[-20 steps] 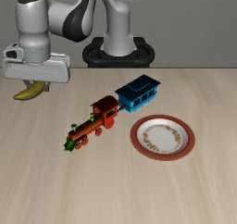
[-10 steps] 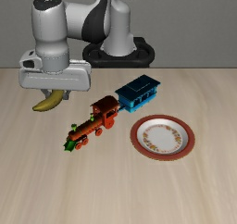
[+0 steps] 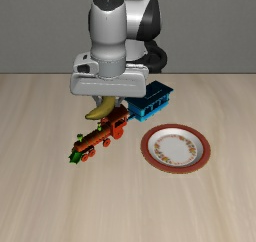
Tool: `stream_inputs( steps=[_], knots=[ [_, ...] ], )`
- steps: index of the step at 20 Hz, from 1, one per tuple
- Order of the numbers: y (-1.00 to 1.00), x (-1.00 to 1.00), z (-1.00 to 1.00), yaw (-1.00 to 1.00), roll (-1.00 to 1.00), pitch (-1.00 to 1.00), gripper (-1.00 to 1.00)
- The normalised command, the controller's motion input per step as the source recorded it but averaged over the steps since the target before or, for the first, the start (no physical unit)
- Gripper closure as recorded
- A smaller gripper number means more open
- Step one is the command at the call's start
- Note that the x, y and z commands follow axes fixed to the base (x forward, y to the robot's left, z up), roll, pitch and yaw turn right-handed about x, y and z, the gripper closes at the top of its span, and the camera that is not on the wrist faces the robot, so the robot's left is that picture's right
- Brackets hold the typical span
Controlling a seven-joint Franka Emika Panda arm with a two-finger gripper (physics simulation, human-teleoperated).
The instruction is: Pick up the banana and put it on the plate
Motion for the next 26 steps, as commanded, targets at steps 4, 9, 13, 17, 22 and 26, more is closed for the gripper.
stream_inputs(
  steps=[4, 9, 13, 17, 22, 26],
  knots=[
    [1.0, 0.0, 0.0, 0.0, 0.0, 0.0, 1.0],
    [1.0, 0.0, 0.0, 0.0, 0.0, 0.0, 1.0],
    [1.0, 0.0, 0.0, 0.0, 0.0, 0.0, 1.0],
    [1.0, 0.0, 0.0, 0.0, 0.0, 0.0, 1.0],
    [0.0, 0.0, -1.0, 0.0, 0.0, 0.0, 1.0],
    [0.0, 0.0, -1.0, 0.0, 0.0, 0.0, 1.0]
  ],
)
